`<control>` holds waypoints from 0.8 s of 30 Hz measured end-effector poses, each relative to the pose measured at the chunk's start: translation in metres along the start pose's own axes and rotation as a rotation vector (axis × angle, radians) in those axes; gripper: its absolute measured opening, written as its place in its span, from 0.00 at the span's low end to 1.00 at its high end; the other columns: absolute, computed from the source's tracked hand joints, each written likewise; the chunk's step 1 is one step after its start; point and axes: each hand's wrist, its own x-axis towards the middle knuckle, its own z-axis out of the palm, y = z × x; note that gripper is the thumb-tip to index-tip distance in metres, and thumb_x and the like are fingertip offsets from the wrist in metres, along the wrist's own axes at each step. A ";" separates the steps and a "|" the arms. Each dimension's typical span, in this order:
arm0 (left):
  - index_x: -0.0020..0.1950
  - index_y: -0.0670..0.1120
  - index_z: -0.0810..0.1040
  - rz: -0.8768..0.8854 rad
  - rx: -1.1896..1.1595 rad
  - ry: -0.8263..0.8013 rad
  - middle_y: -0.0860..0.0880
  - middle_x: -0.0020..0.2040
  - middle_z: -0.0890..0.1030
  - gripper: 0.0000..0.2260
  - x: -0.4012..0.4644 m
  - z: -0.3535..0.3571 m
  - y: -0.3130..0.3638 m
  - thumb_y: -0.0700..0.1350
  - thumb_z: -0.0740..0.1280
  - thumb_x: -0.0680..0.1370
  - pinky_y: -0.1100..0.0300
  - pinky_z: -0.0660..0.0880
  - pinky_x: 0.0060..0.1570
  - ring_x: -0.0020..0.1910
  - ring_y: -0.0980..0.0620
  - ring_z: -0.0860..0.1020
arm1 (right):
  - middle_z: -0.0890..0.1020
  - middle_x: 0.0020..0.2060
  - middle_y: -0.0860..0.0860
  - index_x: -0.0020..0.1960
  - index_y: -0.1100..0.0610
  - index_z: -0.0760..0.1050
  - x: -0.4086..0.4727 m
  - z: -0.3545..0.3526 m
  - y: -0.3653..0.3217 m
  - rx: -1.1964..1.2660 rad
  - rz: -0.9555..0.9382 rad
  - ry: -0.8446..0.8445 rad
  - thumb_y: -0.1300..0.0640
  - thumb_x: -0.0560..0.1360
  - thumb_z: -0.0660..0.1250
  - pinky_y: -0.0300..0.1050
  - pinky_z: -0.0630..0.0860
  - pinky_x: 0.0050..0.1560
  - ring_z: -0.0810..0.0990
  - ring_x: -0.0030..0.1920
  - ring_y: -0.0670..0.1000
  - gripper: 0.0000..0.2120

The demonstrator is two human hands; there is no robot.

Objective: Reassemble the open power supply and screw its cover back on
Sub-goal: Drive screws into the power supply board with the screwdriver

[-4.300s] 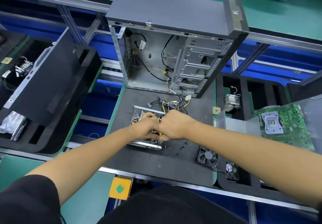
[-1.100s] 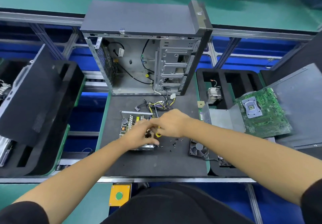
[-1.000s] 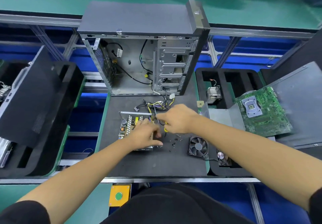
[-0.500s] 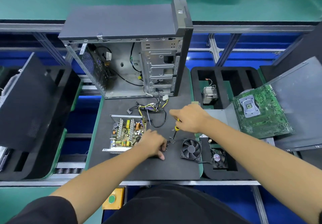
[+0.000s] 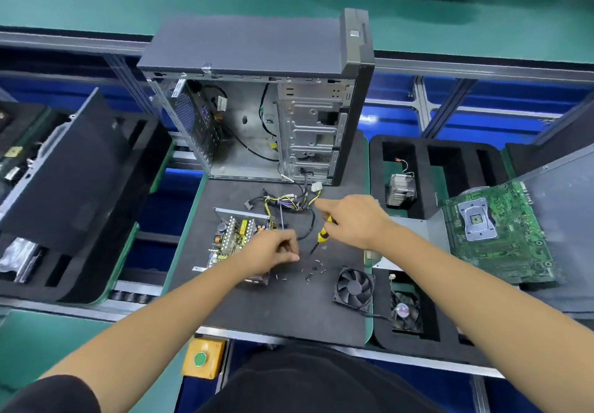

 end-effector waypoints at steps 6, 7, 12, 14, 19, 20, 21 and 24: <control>0.46 0.48 0.82 -0.102 -0.228 0.272 0.55 0.41 0.84 0.06 -0.037 -0.054 -0.029 0.41 0.77 0.75 0.71 0.74 0.45 0.42 0.61 0.81 | 0.72 0.26 0.48 0.43 0.48 0.63 0.044 -0.039 -0.034 0.150 -0.020 0.115 0.50 0.70 0.54 0.44 0.58 0.30 0.71 0.30 0.51 0.03; 0.45 0.50 0.83 -0.113 -0.233 0.297 0.56 0.41 0.85 0.05 -0.043 -0.061 -0.036 0.42 0.77 0.76 0.71 0.74 0.45 0.43 0.60 0.81 | 0.72 0.26 0.48 0.43 0.48 0.63 0.052 -0.043 -0.041 0.166 -0.025 0.136 0.51 0.70 0.54 0.44 0.59 0.30 0.71 0.30 0.50 0.03; 0.46 0.57 0.83 -0.123 -0.276 0.380 0.55 0.43 0.85 0.06 -0.070 -0.080 -0.072 0.46 0.75 0.78 0.65 0.76 0.46 0.43 0.55 0.82 | 0.70 0.24 0.48 0.43 0.48 0.65 0.089 -0.050 -0.080 0.225 -0.066 0.163 0.51 0.70 0.55 0.46 0.57 0.30 0.70 0.29 0.47 0.03; 0.47 0.60 0.83 -0.114 -0.294 0.382 0.55 0.44 0.84 0.06 -0.080 -0.082 -0.086 0.47 0.74 0.78 0.68 0.75 0.46 0.44 0.56 0.82 | 0.71 0.25 0.48 0.43 0.48 0.65 0.101 -0.048 -0.096 0.230 -0.073 0.154 0.50 0.70 0.55 0.46 0.55 0.30 0.70 0.29 0.47 0.03; 0.49 0.60 0.82 -0.110 -0.389 0.328 0.54 0.47 0.87 0.06 -0.096 -0.087 -0.117 0.47 0.72 0.80 0.50 0.80 0.57 0.50 0.53 0.85 | 0.72 0.25 0.47 0.43 0.50 0.64 0.126 -0.040 -0.125 0.186 -0.081 0.114 0.51 0.70 0.57 0.45 0.57 0.30 0.69 0.29 0.45 0.04; 0.50 0.60 0.82 -0.105 -0.416 0.325 0.54 0.48 0.87 0.06 -0.098 -0.087 -0.123 0.47 0.71 0.80 0.49 0.80 0.58 0.51 0.53 0.85 | 0.72 0.25 0.48 0.43 0.50 0.64 0.130 -0.038 -0.129 0.178 -0.079 0.108 0.51 0.70 0.57 0.45 0.60 0.30 0.70 0.29 0.46 0.04; 0.51 0.59 0.82 -0.101 -0.436 0.322 0.54 0.49 0.87 0.06 -0.100 -0.088 -0.128 0.47 0.70 0.81 0.49 0.80 0.58 0.52 0.54 0.85 | 0.72 0.26 0.49 0.43 0.50 0.64 0.133 -0.036 -0.133 0.171 -0.079 0.103 0.51 0.70 0.57 0.45 0.63 0.31 0.70 0.29 0.47 0.04; 0.51 0.60 0.81 -0.090 -0.471 0.303 0.55 0.49 0.87 0.06 -0.104 -0.087 -0.139 0.47 0.69 0.82 0.51 0.79 0.58 0.52 0.56 0.85 | 0.72 0.26 0.50 0.43 0.51 0.65 0.142 -0.033 -0.144 0.161 -0.081 0.092 0.50 0.69 0.56 0.46 0.64 0.32 0.71 0.30 0.49 0.05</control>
